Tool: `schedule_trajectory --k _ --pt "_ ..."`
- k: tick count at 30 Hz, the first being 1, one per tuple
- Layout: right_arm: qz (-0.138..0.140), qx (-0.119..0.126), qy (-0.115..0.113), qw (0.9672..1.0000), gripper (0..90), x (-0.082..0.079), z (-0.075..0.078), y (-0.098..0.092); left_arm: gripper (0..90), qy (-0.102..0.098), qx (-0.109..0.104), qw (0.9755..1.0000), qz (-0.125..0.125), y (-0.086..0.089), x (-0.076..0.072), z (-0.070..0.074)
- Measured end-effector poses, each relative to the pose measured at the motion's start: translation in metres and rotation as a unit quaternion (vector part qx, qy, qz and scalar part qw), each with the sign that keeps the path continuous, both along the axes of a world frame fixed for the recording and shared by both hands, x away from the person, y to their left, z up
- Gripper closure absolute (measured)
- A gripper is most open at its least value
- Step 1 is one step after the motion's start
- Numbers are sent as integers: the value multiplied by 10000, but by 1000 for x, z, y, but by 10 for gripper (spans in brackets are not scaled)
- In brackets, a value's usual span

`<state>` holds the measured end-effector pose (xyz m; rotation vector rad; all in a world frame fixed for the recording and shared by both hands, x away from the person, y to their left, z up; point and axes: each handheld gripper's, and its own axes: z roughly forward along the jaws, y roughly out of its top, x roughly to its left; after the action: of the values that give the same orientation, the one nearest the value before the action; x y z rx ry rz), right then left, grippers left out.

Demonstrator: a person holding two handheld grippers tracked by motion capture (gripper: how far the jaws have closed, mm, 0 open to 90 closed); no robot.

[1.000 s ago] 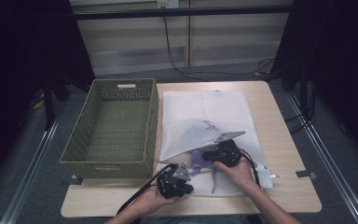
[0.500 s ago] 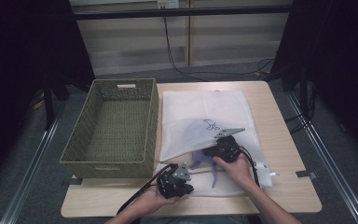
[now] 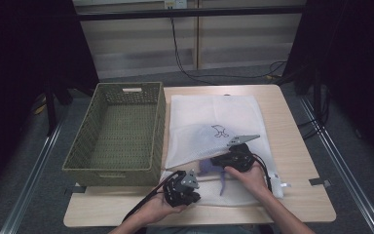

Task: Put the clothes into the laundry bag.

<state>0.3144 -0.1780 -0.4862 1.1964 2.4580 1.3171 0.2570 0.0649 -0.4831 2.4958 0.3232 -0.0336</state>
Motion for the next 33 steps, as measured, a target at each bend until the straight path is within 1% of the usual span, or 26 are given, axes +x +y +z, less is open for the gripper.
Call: schedule_trajectory --k 1,2,4,5,7,9,11,12,13,14,15,16,17,18,21,22,23,24,25,27,28,29,30,31,32,33 --pt "85 37 4 10000 713 -2 2 -2 866 37 -47 10000 58 1 0 -1" --pt "113 40 -38 9999 700 -5 4 -3 864 67 -5 10000 47 2 1 0" --pt "107 95 -56 9999 657 -10 8 -6 853 143 -89 9998 90 3 2 -1" --pt "100 150 -97 9998 644 -12 11 -7 851 125 -77 9998 106 3 2 0" --pt "167 215 -128 9995 656 -16 16 -12 844 153 -78 9998 88 2 2 2" --pt "357 265 -80 9990 722 -20 19 -15 843 206 -172 9996 119 -2 1 3" --pt "534 167 -42 9984 763 -25 17 -18 846 289 -318 9991 55 -8 0 4" --pt "600 123 20 9981 783 -27 15 -20 870 272 -233 9994 24 -12 0 5" --pt "654 99 42 9978 789 -28 13 -21 890 286 -216 9994 28 -18 -1 5" --pt "679 62 94 9976 794 -30 10 -22 896 270 -280 9992 24 -23 -1 3" --pt "687 37 127 9976 803 -31 7 -23 896 245 -193 9995 -29 -27 0 4" --pt "701 1 131 9975 803 -31 5 -23 896 291 -307 9991 -18 -32 0 2" --pt "680 -24 151 9976 803 -31 4 -23 896 233 -269 9994 -14 -36 0 0" --pt "652 -49 108 9978 804 -30 3 -23 896 257 -204 9995 -34 -37 0 0" --pt "597 -24 36 9982 811 -25 3 -23 900 316 -312 9990 -36 -36 -1 -5" --pt "581 -23 8 9983 814 -23 3 -23 900 319 -246 9992 -41 -35 -1 -4" --pt "581 -86 19 9983 820 -20 1 -22 900 275 -302 9992 -39 -34 -2 -5" --pt "646 -96 74 9978 828 -16 -1 -21 900 232 -249 9994 -56 -34 -3 -4" --pt "639 -142 88 9978 831 -15 -3 -19 900 202 -295 9993 -60 -34 -4 -5" --pt "690 -331 125 9970 838 -13 -8 -16 900 238 -249 9994 -65 -34 -3 -4" --pt "725 -421 118 9964 836 -12 -10 -14 900 258 -344 9991 -43 -34 -3 -6" --pt "687 -493 169 9963 836 -12 -11 -12 900 261 -356 9990 -43 -34 -3 -6" --pt "681 -517 130 9963 835 -10 -13 -11 900 248 -347 9991 -48 -34 -3 -6" --pt "669 -539 177 9961 835 -10 -13 -10 900 218 -271 9994 -79 -34 -3 -4" --pt "633 -540 132 9964 836 -8 -14 -9 900 193 -324 9992 -103 -34 -3 -5" --pt "601 -566 81 9966 838 -7 -14 -9 900 174 -270 9994 -105 -34 -4 -4"
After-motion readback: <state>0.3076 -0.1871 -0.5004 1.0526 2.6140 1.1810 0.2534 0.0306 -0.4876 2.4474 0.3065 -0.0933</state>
